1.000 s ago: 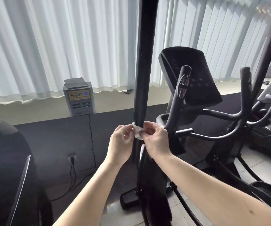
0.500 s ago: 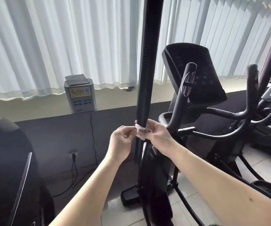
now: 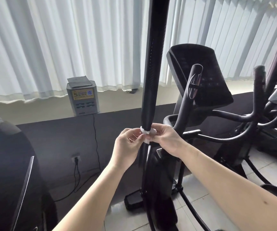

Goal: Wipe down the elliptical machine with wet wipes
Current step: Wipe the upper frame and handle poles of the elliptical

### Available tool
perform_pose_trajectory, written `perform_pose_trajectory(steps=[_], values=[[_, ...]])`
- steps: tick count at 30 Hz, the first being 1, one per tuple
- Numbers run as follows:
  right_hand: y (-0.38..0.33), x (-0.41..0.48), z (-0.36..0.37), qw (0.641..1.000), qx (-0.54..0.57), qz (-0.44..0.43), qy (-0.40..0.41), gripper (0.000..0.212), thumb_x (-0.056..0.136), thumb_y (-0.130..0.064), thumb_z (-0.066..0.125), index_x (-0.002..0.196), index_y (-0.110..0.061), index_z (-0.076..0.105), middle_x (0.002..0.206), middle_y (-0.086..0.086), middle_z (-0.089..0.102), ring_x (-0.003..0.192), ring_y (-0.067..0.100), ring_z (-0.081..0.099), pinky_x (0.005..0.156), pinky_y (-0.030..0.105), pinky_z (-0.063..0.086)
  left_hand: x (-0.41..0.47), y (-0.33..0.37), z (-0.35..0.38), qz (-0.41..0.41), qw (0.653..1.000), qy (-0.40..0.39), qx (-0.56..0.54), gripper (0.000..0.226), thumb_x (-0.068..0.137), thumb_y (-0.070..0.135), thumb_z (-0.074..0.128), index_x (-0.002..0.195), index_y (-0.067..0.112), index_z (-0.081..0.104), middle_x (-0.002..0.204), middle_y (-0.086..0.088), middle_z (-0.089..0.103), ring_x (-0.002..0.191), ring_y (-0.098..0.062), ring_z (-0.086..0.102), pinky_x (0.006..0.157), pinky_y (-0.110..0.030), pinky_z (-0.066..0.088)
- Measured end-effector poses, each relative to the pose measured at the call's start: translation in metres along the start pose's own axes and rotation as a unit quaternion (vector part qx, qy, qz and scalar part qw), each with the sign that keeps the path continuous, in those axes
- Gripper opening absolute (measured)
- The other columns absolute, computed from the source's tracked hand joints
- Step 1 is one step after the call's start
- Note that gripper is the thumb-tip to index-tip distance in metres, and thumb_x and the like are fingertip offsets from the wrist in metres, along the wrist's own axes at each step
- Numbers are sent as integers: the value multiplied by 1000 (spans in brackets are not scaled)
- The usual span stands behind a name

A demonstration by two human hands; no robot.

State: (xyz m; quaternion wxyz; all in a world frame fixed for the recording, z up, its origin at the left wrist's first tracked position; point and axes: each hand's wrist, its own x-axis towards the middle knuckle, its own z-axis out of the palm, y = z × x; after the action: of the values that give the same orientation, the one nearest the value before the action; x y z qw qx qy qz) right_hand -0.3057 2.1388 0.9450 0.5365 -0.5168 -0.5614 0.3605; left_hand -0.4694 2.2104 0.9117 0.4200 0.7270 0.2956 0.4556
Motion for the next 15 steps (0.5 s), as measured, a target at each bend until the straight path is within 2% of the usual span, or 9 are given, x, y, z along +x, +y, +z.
perform_pose_trajectory(steps=[3, 5, 6, 8, 10, 12, 14, 15], values=[[0, 0, -1, 1000, -6, 5, -17, 22, 95, -4, 69, 117, 0, 68, 82, 7, 62, 91, 27, 57, 105, 50, 49, 4, -3, 0, -8, 997, -66, 35, 23, 104, 42, 54, 107, 40, 77, 108, 19, 62, 104, 0, 57, 87, -17, 44], [0, 1, -3, 1000, 2, 13, -23, 23, 97, -2, 66, 120, -2, 68, 94, 13, 69, 98, 25, 61, 103, 44, 52, 9, -8, -1, -11, 994, -88, 63, 34, 107, 43, 46, 102, 34, 79, 111, 20, 60, 118, 0, 47, 100, -18, 36], [0, 2, -3, 1000, 4, 16, -13, 23, 97, -2, 65, 120, -4, 70, 105, 16, 72, 101, 24, 65, 100, 42, 54, 11, -9, -1, -12, 993, -92, 76, 37, 108, 42, 44, 102, 31, 79, 112, 20, 59, 120, -1, 44, 101, -15, 33], [3, 4, -3, 1000, -1, 12, 26, 24, 94, -1, 69, 116, -8, 75, 114, 15, 75, 109, 25, 71, 99, 39, 55, 12, -10, 0, -12, 992, -84, 91, 33, 107, 42, 45, 107, 33, 77, 113, 20, 58, 119, -2, 43, 99, -14, 32], [8, 3, 3, 998, 1, 6, 70, 24, 89, 2, 74, 109, -11, 78, 108, 16, 76, 107, 28, 73, 99, 38, 56, 8, -12, -1, -20, 996, -48, 73, 26, 105, 41, 51, 118, 34, 72, 113, 18, 59, 111, -2, 52, 94, -17, 40], [13, 1, 13, 993, 4, -8, 116, 22, 87, -1, 78, 103, -15, 81, 98, 17, 77, 96, 23, 74, 95, 34, 57, 2, -15, -2, -44, 998, -6, 51, 28, 103, 37, 55, 127, 27, 67, 115, 16, 61, 100, -2, 61, 88, -20, 49], [20, -2, 24, 987, 14, -23, 157, 15, 86, -4, 79, 97, -14, 81, 85, 11, 77, 82, 16, 71, 87, 24, 56, -3, -23, -4, -55, 997, 6, 56, 27, 102, 30, 58, 126, 23, 67, 114, 14, 63, 94, -6, 65, 86, -26, 54], [25, -4, 30, 985, 16, -23, 170, 11, 87, -4, 79, 94, -11, 80, 80, 9, 75, 78, 14, 67, 83, 23, 56, -6, -27, -5, -58, 996, 1, 61, 24, 101, 28, 59, 123, 23, 68, 112, 13, 64, 93, -8, 66, 86, -28, 55]])
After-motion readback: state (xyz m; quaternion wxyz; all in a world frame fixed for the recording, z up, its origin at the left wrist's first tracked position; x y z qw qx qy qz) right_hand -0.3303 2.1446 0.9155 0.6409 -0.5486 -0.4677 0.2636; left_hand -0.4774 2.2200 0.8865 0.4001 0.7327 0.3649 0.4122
